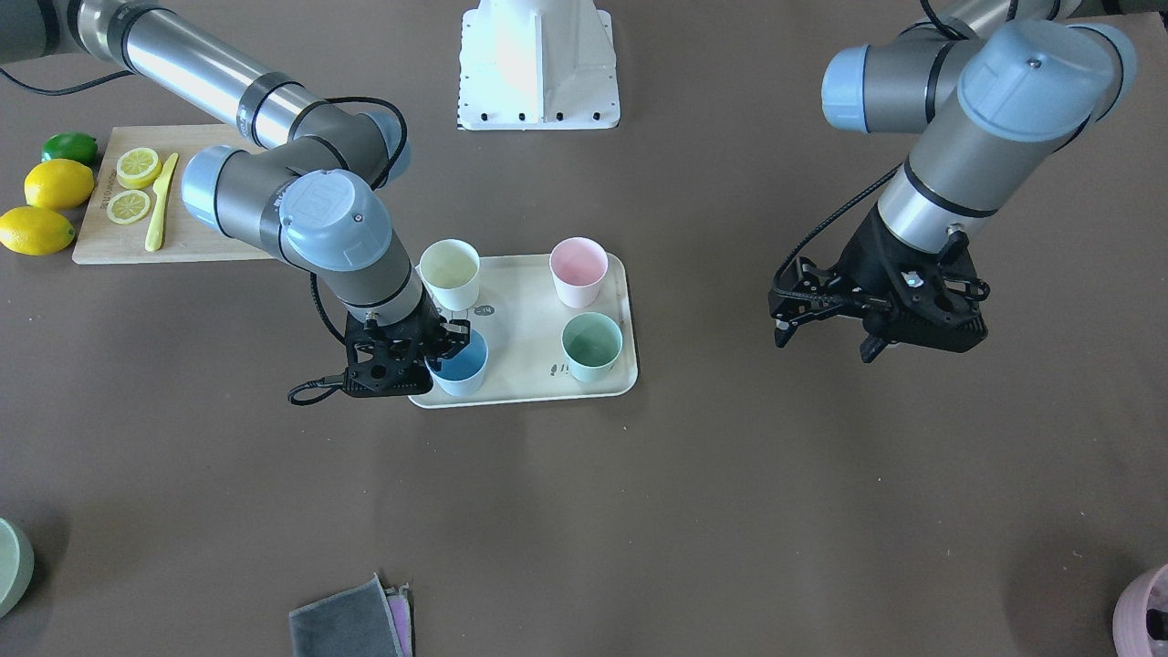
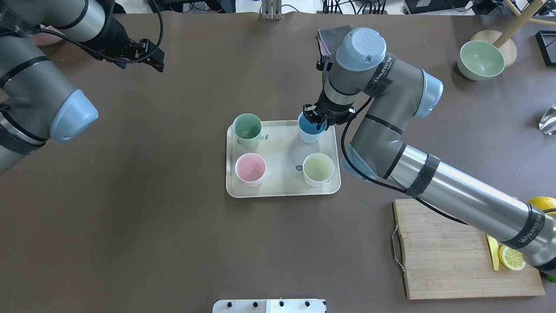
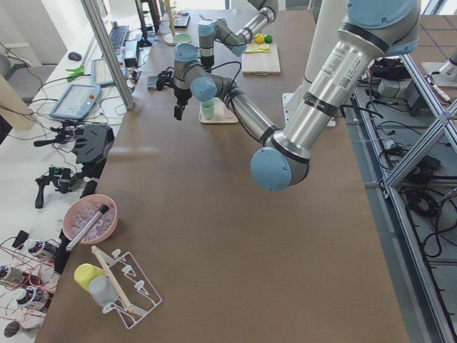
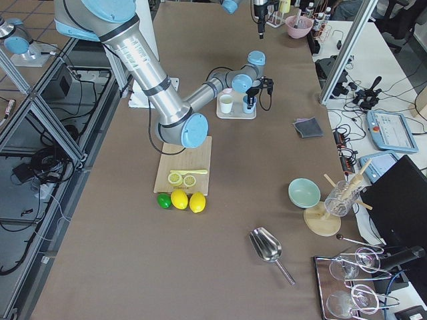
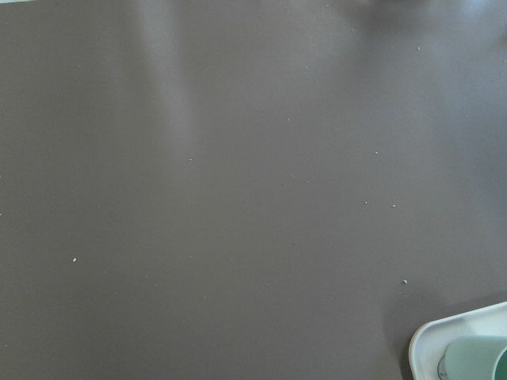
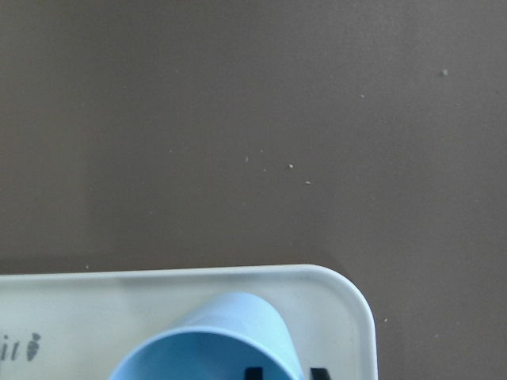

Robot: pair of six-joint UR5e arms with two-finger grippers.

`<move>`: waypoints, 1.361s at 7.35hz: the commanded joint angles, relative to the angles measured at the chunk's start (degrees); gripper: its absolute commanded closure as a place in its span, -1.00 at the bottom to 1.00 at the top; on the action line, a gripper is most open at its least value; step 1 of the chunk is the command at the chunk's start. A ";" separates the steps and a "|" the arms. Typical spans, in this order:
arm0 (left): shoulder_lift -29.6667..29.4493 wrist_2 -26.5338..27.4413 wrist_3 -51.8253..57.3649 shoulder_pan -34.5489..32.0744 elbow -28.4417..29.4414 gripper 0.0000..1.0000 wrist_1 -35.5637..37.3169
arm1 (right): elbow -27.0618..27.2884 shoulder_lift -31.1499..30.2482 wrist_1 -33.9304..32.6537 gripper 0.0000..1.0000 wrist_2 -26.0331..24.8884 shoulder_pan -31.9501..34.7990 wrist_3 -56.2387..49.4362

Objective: Place all cups on tray

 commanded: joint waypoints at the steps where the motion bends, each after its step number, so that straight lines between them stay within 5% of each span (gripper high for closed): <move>1: 0.50 0.00 0.00 -0.09 -0.58 -0.95 0.01 | 0.76 0.52 -0.78 -1.00 1.61 2.04 0.79; 4: 6.20 0.52 -0.08 -0.62 -7.77 -0.95 -0.86 | 8.38 -2.09 -8.13 -1.00 6.09 7.65 -1.05; 6: 11.28 0.61 0.09 -4.46 -8.07 -0.95 -7.44 | 11.92 -11.56 -8.34 -1.00 10.56 14.85 -15.31; 10: 15.69 4.14 1.75 -7.72 -5.51 -0.95 -7.20 | 7.64 -23.03 -14.01 -1.00 14.80 30.50 -49.31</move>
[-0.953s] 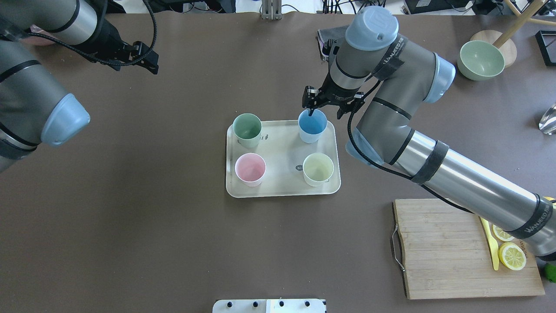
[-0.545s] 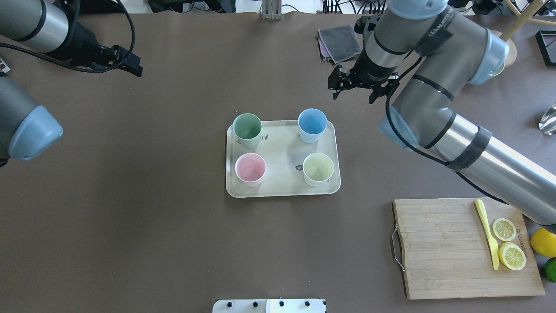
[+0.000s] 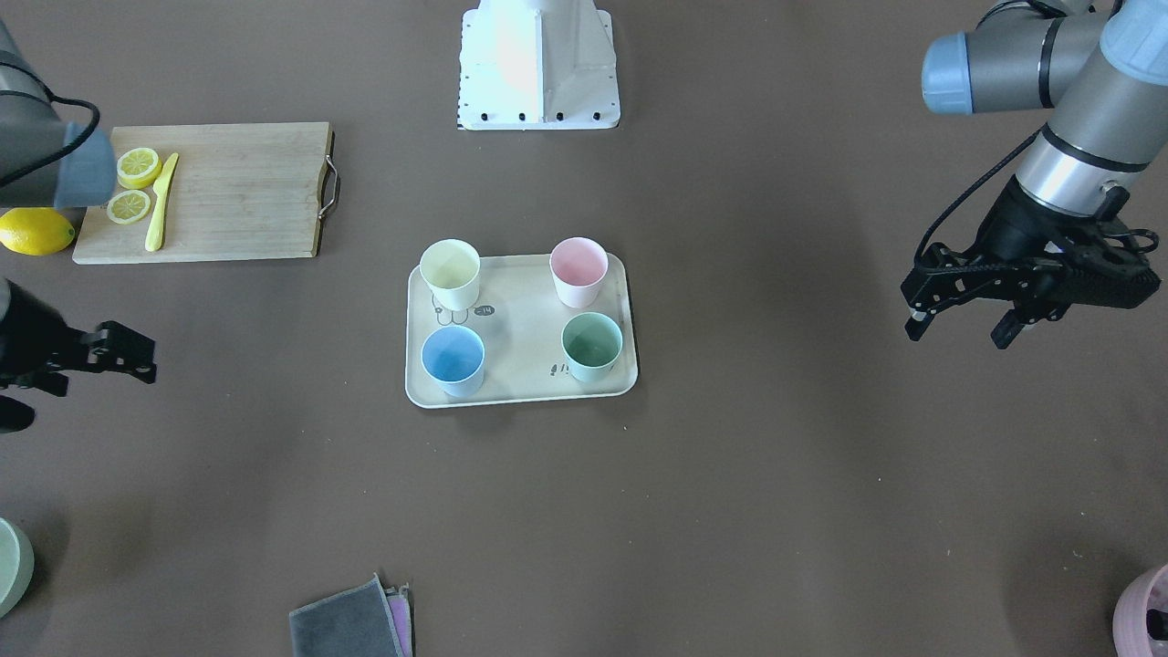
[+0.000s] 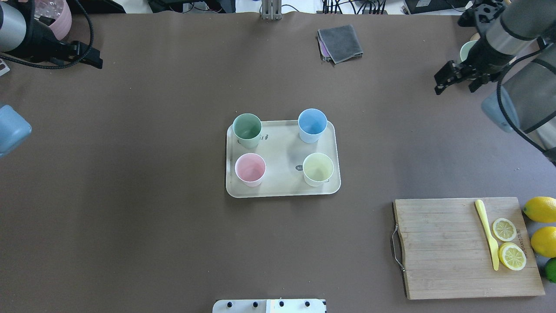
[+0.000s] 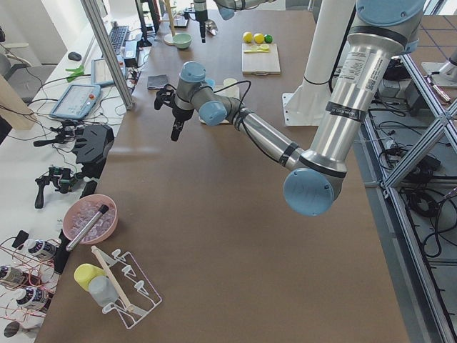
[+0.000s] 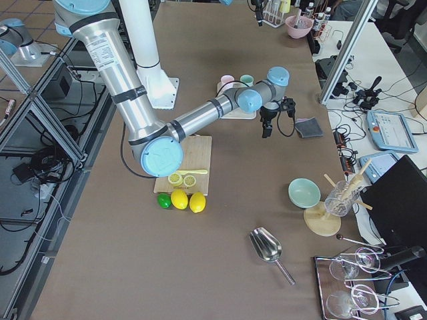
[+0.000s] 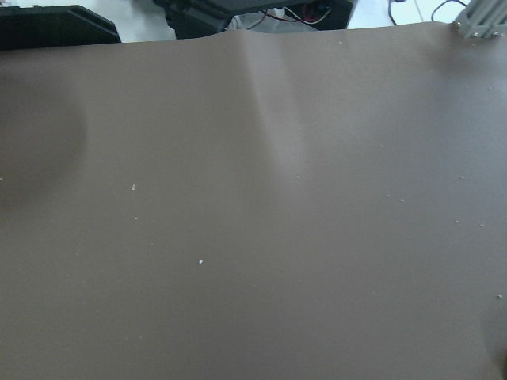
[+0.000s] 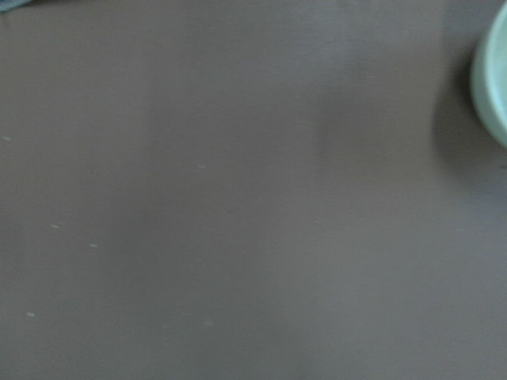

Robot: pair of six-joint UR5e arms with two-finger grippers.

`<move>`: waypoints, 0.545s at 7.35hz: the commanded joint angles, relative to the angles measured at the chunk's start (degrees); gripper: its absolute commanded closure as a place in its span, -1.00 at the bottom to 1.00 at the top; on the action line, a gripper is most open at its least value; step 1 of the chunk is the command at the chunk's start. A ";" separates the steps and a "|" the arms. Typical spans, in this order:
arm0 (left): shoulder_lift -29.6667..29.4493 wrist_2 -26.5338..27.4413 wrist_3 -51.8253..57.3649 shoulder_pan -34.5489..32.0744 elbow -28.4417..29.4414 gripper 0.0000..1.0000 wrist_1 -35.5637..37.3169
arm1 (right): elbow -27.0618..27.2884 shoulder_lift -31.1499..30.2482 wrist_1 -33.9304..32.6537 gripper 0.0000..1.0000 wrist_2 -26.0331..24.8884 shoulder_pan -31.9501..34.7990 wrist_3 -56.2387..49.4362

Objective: Place all cups on tray

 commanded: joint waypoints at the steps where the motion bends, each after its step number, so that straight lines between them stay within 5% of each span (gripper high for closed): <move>1: 5.00 -4.75 10.48 -5.45 0.58 -0.95 3.35 | -4.67 -3.34 -6.32 -1.00 0.78 8.24 -18.94; 4: 8.71 -12.85 29.08 -21.87 10.12 -0.95 6.72 | -14.42 -4.85 -6.26 -1.00 0.78 20.64 -37.37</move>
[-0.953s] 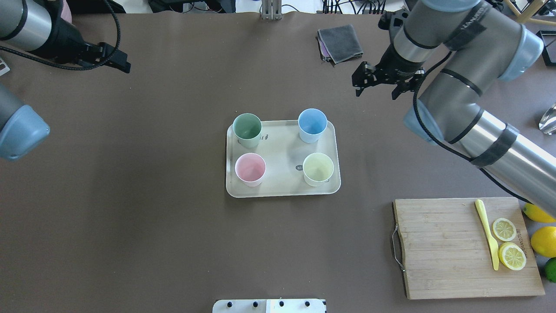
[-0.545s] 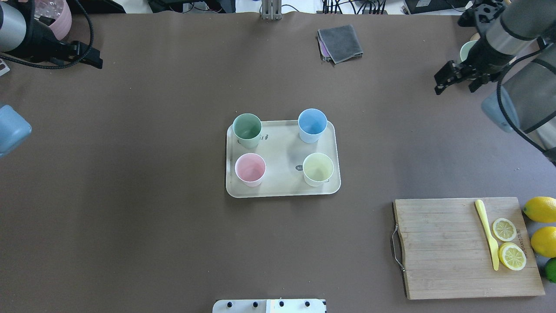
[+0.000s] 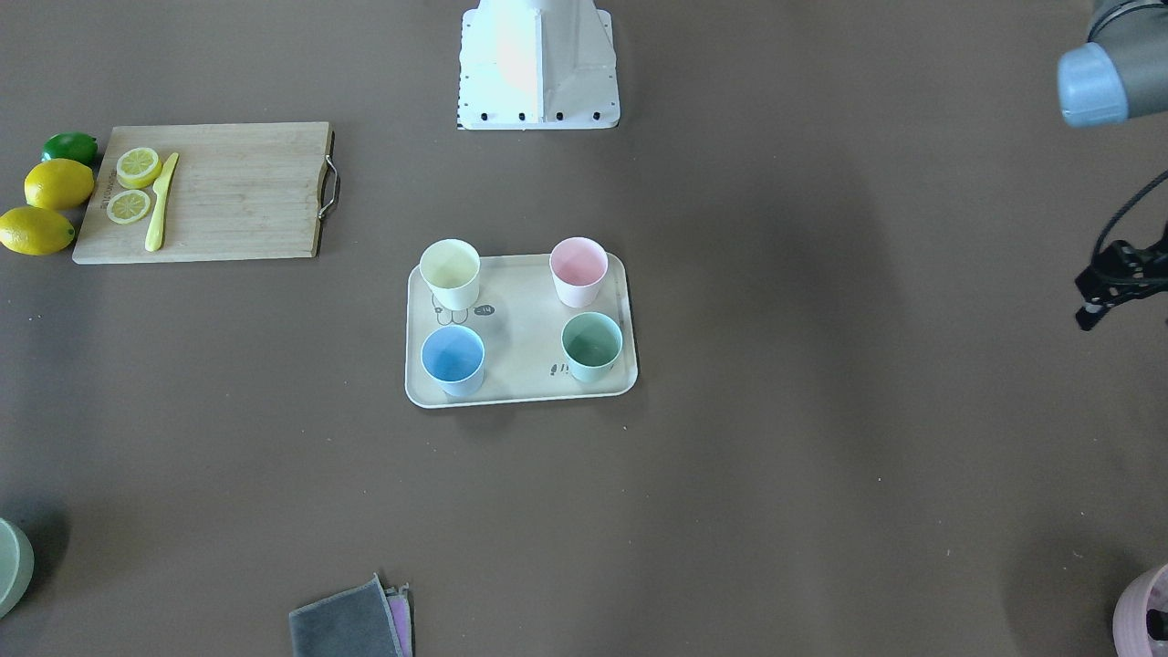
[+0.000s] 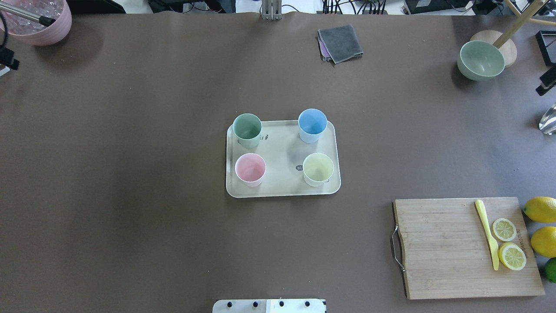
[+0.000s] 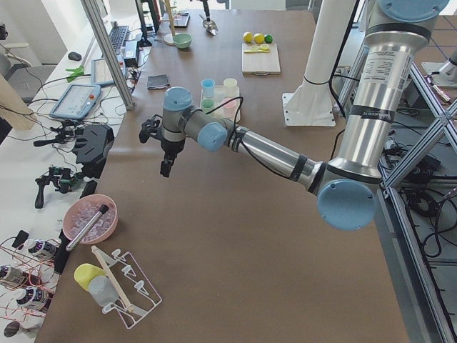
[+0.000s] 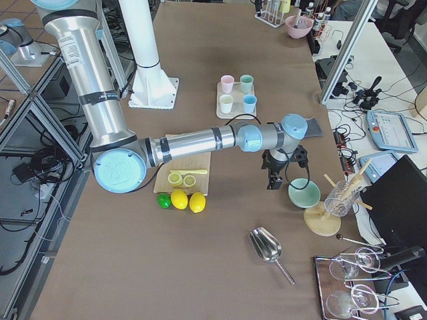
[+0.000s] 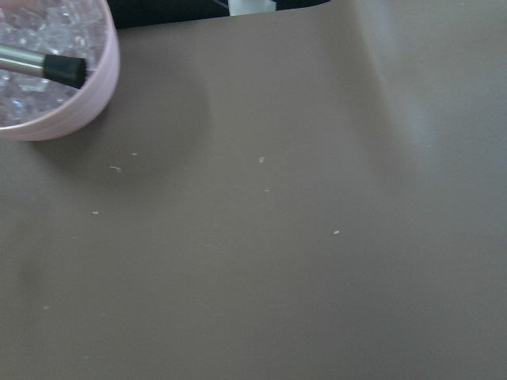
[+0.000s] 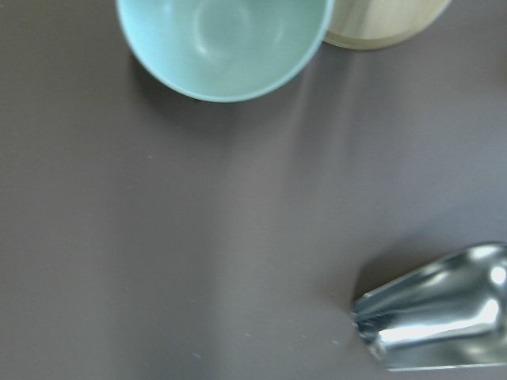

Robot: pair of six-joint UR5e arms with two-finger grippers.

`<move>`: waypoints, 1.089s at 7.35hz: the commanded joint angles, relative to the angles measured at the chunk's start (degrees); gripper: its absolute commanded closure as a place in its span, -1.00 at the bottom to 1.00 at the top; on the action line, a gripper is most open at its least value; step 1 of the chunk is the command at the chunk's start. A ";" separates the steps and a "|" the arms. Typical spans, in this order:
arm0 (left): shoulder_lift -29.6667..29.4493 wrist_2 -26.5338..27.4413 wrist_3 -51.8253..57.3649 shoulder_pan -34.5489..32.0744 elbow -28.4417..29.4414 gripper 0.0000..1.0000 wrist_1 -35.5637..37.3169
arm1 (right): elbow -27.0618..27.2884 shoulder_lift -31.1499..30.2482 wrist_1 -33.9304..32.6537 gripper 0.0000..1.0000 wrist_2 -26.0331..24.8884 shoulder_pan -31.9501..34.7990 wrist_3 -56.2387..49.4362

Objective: Place all cups on tray

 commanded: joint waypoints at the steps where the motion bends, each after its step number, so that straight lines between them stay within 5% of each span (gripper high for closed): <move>1: 4.10 -5.48 10.66 -8.93 5.80 -0.95 0.32 | -3.93 -1.33 -0.16 -1.00 0.26 6.03 -5.15; 3: 7.71 -7.07 11.49 -10.71 3.37 -0.95 0.49 | -0.53 -1.08 -4.87 -1.00 0.44 9.63 -4.96; 6: 19.91 -7.87 10.70 -11.50 -10.77 -0.95 0.93 | 16.59 -9.83 -11.68 -1.00 0.00 10.17 0.45; 8: 20.03 -8.05 10.88 -12.64 -9.66 -0.95 1.02 | 16.99 -10.31 -12.03 -1.00 0.00 10.17 0.57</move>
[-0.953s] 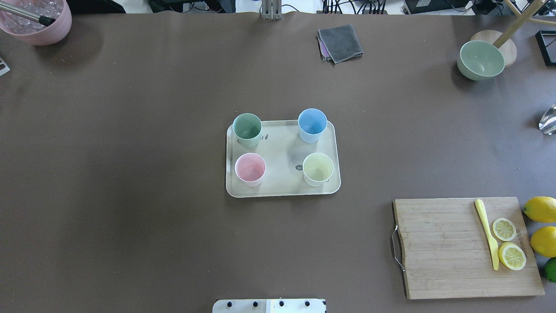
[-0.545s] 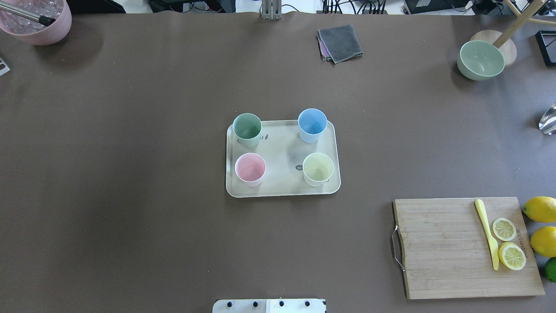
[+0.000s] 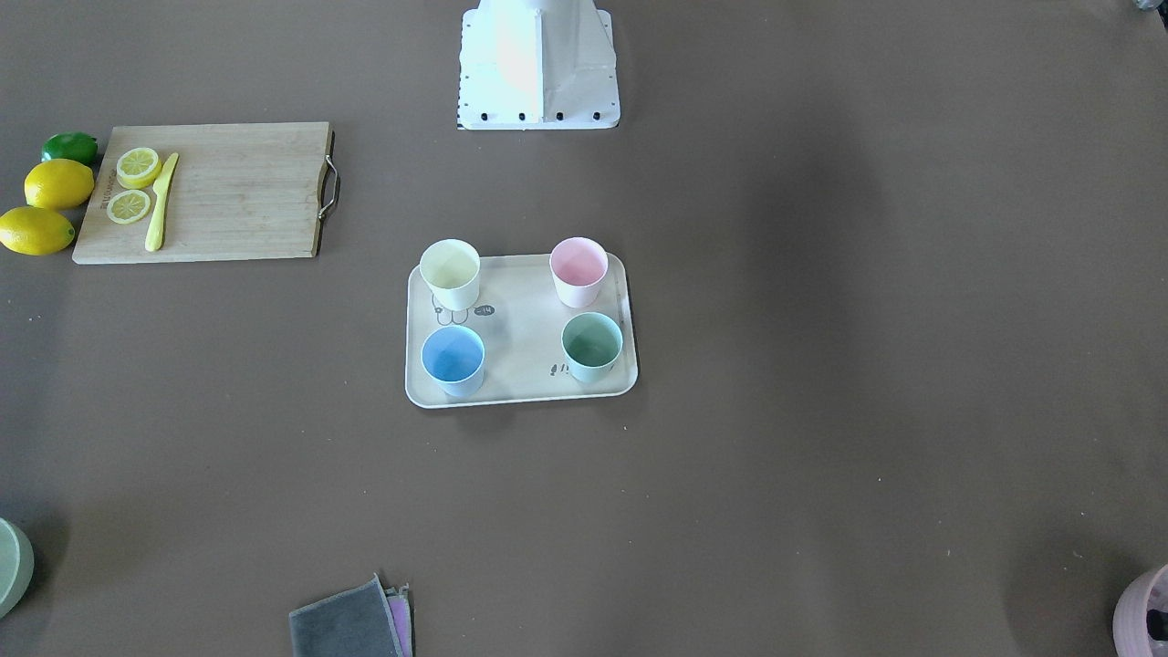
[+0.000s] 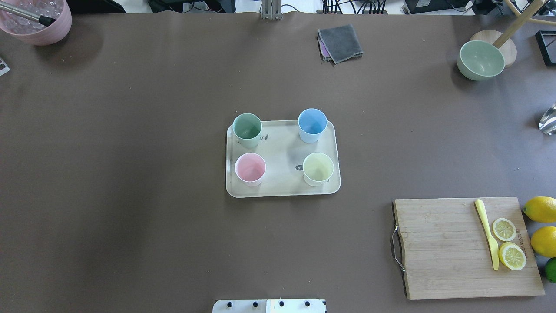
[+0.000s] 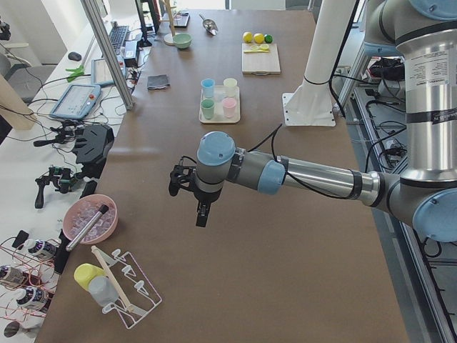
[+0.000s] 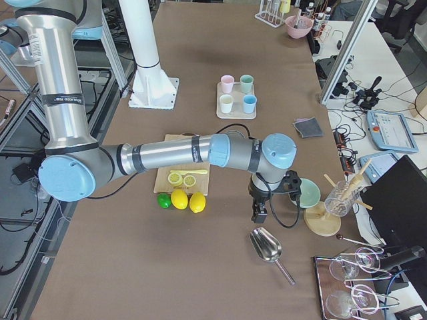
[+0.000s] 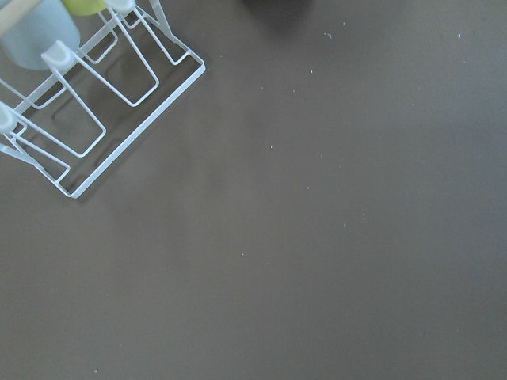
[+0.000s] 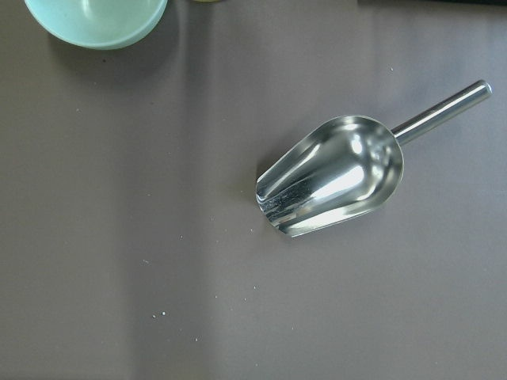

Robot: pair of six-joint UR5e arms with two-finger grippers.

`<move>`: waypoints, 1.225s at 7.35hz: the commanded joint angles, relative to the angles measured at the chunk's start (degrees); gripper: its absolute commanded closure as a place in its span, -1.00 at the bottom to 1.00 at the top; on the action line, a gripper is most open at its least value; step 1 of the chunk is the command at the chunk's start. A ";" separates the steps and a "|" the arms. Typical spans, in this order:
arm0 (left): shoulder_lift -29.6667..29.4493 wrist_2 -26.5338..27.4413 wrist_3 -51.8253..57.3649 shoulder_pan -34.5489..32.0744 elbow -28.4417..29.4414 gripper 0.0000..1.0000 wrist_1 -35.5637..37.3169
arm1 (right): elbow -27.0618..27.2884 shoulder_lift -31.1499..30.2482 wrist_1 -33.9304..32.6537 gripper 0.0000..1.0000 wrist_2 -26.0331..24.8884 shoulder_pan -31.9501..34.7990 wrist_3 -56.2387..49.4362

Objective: Place all cups on tray

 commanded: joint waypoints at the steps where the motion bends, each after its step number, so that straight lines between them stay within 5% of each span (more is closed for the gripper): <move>1: 0.58 -0.11 0.15 -1.76 0.78 -0.95 -0.04 | 1.09 -0.89 -0.30 -1.00 0.08 0.04 0.68; 9: -0.56 0.42 0.15 -1.86 2.90 -0.95 -0.04 | 0.92 -3.35 0.58 -1.00 -0.01 -0.05 0.59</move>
